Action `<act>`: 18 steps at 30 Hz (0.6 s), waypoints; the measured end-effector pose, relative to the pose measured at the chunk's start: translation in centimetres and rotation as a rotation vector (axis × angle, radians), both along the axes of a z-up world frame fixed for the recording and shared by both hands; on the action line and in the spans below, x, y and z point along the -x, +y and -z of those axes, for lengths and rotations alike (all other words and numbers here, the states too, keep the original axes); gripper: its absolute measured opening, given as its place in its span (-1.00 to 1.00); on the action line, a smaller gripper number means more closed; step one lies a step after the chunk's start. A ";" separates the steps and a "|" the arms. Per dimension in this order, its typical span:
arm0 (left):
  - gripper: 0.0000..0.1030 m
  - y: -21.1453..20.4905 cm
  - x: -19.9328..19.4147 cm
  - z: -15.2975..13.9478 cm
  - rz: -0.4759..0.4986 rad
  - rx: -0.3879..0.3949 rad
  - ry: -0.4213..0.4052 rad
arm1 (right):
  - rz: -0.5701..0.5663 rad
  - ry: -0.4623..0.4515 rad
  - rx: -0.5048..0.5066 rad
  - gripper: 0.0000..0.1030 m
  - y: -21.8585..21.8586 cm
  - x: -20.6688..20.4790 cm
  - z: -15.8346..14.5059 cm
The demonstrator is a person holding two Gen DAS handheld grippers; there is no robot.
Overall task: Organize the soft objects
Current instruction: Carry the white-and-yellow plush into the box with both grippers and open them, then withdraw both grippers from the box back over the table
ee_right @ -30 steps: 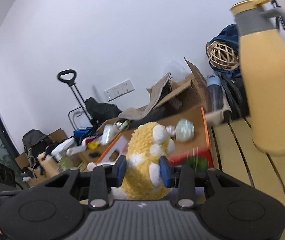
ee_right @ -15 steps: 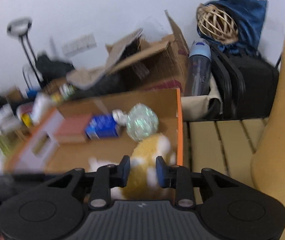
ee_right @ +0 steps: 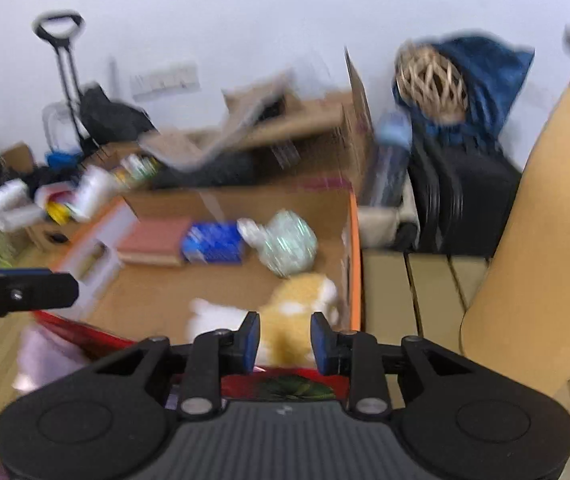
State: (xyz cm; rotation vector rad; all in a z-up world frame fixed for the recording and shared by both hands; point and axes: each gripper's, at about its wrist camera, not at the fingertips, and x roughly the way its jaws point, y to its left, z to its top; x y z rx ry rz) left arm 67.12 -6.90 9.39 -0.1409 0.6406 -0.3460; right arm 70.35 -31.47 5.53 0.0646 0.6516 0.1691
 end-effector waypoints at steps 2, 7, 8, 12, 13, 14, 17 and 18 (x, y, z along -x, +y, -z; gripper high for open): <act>0.04 1.4 2.3 -2.2 -0.016 -0.006 -0.046 | -0.023 -0.042 -0.017 -0.34 0.1 2.5 -3.0; 0.17 2.9 8.8 -5.2 -0.050 -0.105 -0.190 | -0.030 -0.139 -0.007 -0.30 0.3 8.9 -8.5; 0.17 3.3 10.1 -5.3 -0.060 -0.117 -0.210 | -0.034 -0.151 -0.011 -0.28 0.4 10.0 -9.0; 0.45 5.0 16.7 -3.7 -0.083 -0.141 -0.309 | -0.053 -0.223 -0.035 0.06 0.9 16.2 -9.7; 0.48 5.4 18.3 -2.7 -0.076 -0.151 -0.325 | -0.062 -0.251 -0.052 0.10 0.9 18.5 -9.2; 0.48 5.7 19.9 -1.6 -0.079 -0.176 -0.328 | -0.073 -0.268 -0.066 0.13 1.0 20.3 -8.7; 0.48 6.1 24.3 1.6 -0.110 -0.232 -0.324 | -0.098 -0.298 -0.089 0.13 1.6 25.1 -6.8; 0.48 6.2 26.1 2.5 -0.121 -0.235 -0.336 | -0.096 -0.307 -0.090 0.13 1.9 26.6 -6.1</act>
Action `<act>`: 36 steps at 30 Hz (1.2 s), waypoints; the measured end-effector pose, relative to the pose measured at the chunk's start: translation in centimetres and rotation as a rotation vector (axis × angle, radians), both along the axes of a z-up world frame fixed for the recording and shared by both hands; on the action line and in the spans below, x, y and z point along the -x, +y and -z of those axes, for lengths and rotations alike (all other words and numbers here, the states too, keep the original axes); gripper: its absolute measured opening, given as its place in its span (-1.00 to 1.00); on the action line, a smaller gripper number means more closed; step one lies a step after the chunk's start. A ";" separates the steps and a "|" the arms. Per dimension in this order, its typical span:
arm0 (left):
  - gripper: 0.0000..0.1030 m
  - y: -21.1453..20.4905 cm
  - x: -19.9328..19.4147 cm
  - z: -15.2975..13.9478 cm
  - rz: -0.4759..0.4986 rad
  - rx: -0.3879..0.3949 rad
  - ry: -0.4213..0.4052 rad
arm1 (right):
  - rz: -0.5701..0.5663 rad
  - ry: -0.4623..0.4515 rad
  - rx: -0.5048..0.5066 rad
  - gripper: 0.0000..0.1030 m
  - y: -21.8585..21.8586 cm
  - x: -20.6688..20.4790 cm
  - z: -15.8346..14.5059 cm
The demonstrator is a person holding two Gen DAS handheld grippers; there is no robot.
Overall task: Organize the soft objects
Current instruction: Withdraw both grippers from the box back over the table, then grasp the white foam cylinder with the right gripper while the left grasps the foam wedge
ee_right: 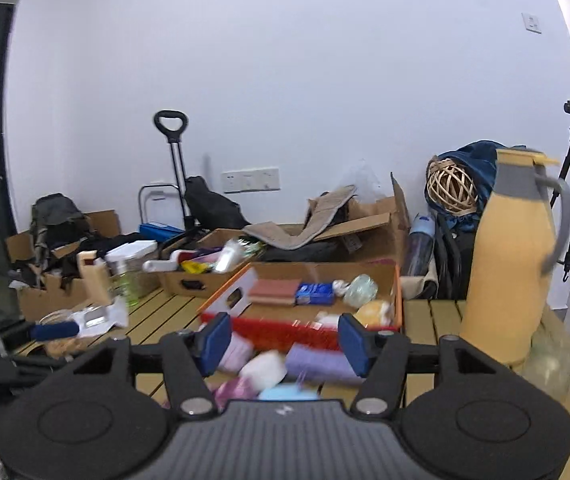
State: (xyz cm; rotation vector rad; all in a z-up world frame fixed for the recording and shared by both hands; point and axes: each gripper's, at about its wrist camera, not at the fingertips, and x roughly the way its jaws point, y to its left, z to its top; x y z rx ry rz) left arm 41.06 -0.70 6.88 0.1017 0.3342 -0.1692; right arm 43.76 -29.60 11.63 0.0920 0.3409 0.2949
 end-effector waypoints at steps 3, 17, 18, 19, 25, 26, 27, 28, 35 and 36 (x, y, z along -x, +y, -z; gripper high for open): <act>0.57 0.8 4.1 1.8 -0.003 0.057 -0.017 | 0.006 -0.014 -0.002 0.16 0.9 3.5 2.0; 0.54 3.5 3.7 5.8 -0.111 0.141 0.086 | -0.094 0.123 -0.083 0.36 3.4 7.8 10.5; 0.50 3.5 2.6 5.9 -0.114 0.138 0.095 | -0.102 0.124 -0.080 0.36 3.8 7.1 10.6; 0.47 3.6 1.1 6.0 -0.117 0.134 0.104 | -0.117 0.134 -0.066 0.36 3.9 6.2 10.8; 0.26 3.6 -8.5 7.5 -0.121 0.069 0.180 | -0.130 0.142 -0.006 0.24 5.6 -1.9 10.4; 0.26 3.5 -10.0 7.8 -0.111 0.057 0.192 | -0.133 0.136 0.005 0.23 6.0 -3.2 10.1; 0.24 3.4 -11.5 8.1 -0.092 0.058 0.206 | -0.139 0.127 0.022 0.22 6.5 -4.6 9.9; 0.23 3.3 -13.0 8.3 -0.080 0.061 0.223 | -0.147 0.117 0.040 0.21 7.1 -6.3 9.7; 0.22 2.2 -19.8 10.3 -0.039 0.047 0.281 | -0.174 0.131 0.124 0.14 9.8 -16.7 10.7; 0.22 2.2 -20.3 10.7 -0.035 0.053 0.291 | -0.173 0.136 0.162 0.14 10.4 -17.7 11.2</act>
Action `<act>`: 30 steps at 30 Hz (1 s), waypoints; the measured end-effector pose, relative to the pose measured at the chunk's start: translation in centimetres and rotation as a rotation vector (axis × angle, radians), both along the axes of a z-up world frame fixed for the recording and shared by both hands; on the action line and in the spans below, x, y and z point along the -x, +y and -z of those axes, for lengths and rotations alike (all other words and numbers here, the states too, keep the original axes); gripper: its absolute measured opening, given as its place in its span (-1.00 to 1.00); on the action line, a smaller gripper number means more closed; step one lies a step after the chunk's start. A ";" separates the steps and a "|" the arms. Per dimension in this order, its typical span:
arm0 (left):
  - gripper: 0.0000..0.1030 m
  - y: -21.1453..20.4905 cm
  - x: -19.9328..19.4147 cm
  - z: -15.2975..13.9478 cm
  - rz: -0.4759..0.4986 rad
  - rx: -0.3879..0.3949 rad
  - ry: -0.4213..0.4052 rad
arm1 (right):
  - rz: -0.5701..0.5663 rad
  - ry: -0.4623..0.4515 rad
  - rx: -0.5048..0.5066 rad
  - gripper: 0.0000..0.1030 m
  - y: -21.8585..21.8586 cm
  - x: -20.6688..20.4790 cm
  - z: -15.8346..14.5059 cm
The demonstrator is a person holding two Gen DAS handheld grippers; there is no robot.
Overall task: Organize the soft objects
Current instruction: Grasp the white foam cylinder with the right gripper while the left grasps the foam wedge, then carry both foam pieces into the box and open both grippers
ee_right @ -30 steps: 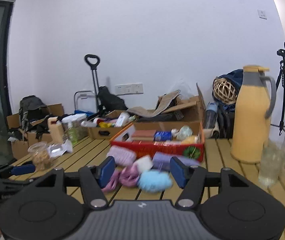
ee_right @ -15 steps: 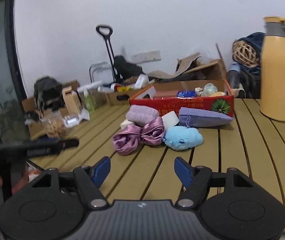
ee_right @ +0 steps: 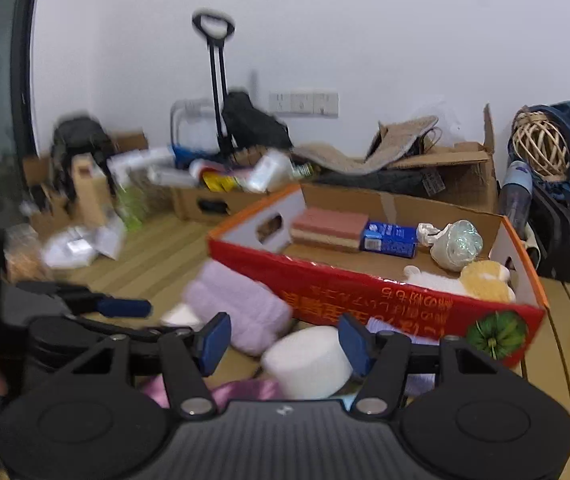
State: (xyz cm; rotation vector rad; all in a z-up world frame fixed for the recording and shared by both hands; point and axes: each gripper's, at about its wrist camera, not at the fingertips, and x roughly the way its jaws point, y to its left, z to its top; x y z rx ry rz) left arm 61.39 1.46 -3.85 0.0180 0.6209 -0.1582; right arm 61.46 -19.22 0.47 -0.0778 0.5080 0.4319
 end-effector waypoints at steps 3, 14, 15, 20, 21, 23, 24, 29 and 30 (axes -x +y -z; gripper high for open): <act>0.16 0.4 -0.7 0.6 0.013 0.046 0.024 | 0.001 -0.010 0.114 0.14 1.8 -1.5 1.8; -0.49 1.9 -1.7 0.3 -0.048 0.093 0.024 | 0.016 0.044 0.035 0.03 0.6 -2.6 4.1; -0.50 1.8 -1.6 0.1 -0.046 0.090 0.019 | 0.015 0.029 0.038 0.03 0.6 -2.2 3.8; -0.51 1.3 2.0 -2.0 -0.110 -0.050 -0.084 | 0.032 -0.112 -0.011 0.03 -0.5 1.4 1.4; -0.51 1.5 3.0 -2.2 -0.126 -0.050 -0.082 | 0.040 -0.136 -0.029 0.04 -1.0 2.2 1.0; -0.51 2.2 5.6 -2.3 -0.179 -0.025 -0.074 | 0.061 -0.187 -0.056 0.04 -1.9 4.4 0.3; -0.51 2.6 6.6 -2.4 -0.191 -0.002 -0.066 | 0.065 -0.208 -0.072 0.04 -2.4 5.6 0.2; -0.50 1.9 13.3 -3.5 -0.157 0.073 -0.070 | 0.137 -0.220 -0.199 0.04 -5.3 12.2 0.8; -0.50 1.4 14.3 -4.0 -0.136 0.084 -0.077 | 0.152 -0.216 -0.219 0.04 -5.8 13.3 1.1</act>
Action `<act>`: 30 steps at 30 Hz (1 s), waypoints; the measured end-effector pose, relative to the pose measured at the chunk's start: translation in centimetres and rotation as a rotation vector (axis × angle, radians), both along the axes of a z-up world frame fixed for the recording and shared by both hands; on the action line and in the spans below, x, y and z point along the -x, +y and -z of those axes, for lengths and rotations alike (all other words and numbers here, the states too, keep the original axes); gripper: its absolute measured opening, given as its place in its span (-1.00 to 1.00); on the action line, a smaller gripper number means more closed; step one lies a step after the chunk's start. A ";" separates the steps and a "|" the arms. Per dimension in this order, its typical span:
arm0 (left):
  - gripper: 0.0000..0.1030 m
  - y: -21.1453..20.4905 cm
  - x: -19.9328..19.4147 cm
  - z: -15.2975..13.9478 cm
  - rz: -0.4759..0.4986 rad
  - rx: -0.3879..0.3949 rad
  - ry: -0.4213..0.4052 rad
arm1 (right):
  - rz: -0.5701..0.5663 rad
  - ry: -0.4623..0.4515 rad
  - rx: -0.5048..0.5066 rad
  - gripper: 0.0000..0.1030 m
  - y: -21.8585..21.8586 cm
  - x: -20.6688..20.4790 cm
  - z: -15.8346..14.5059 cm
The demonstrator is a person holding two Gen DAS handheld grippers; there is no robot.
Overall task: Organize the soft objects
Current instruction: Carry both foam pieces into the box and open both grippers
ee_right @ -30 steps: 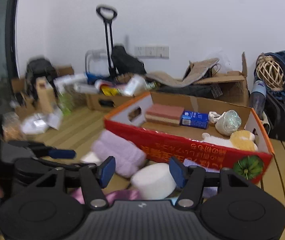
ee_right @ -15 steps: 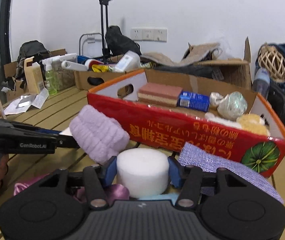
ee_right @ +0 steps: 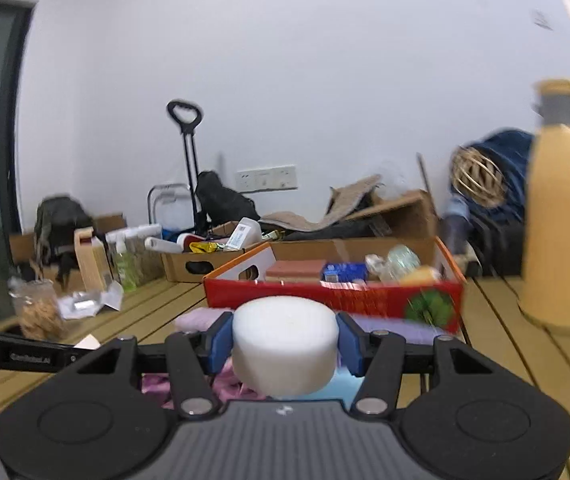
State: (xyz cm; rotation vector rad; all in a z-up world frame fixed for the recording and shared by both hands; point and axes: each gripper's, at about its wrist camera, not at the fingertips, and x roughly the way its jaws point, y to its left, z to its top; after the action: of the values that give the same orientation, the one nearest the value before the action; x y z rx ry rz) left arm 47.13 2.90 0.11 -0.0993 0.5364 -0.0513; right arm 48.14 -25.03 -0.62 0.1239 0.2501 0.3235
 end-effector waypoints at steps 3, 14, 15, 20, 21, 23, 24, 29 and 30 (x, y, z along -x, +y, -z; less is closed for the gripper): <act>-0.49 -1.9 2.4 -1.1 0.067 -0.016 -0.042 | 0.027 0.041 -0.039 0.04 -1.3 2.7 0.7; -0.48 -4.6 3.0 -2.8 0.141 0.001 -0.096 | 0.022 0.060 -0.044 0.05 -2.8 5.2 -0.3; -0.48 -4.5 2.2 -3.2 0.147 0.005 -0.102 | 0.019 0.062 -0.055 0.06 -2.9 4.7 -0.6; -0.46 -3.6 -6.5 -6.6 0.194 0.048 -0.092 | -0.015 0.065 -0.036 0.06 -3.3 -2.5 -4.5; -0.46 -3.7 -8.8 -7.0 0.204 0.046 -0.080 | -0.019 0.073 -0.019 0.06 -3.0 -4.7 -5.3; -0.45 -4.0 -14.0 -7.4 0.188 0.017 -0.050 | -0.040 0.107 0.019 0.06 -2.6 -10.4 -6.4; -0.45 -4.1 -16.5 -7.3 0.190 -0.005 -0.031 | -0.043 0.125 0.035 0.06 -2.3 -12.8 -6.6; -0.45 -4.0 -26.8 -5.2 0.174 -0.021 0.079 | -0.013 0.263 0.050 0.06 -2.3 -25.0 -4.4; -0.44 -4.2 -28.1 -4.7 0.183 -0.037 0.087 | -0.001 0.285 0.044 0.06 -2.4 -26.8 -4.0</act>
State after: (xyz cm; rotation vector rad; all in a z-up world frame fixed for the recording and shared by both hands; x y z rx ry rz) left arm 75.19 -1.32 4.78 -0.0162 0.6321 -0.2158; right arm 74.94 -27.39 3.34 0.1267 0.5388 0.3005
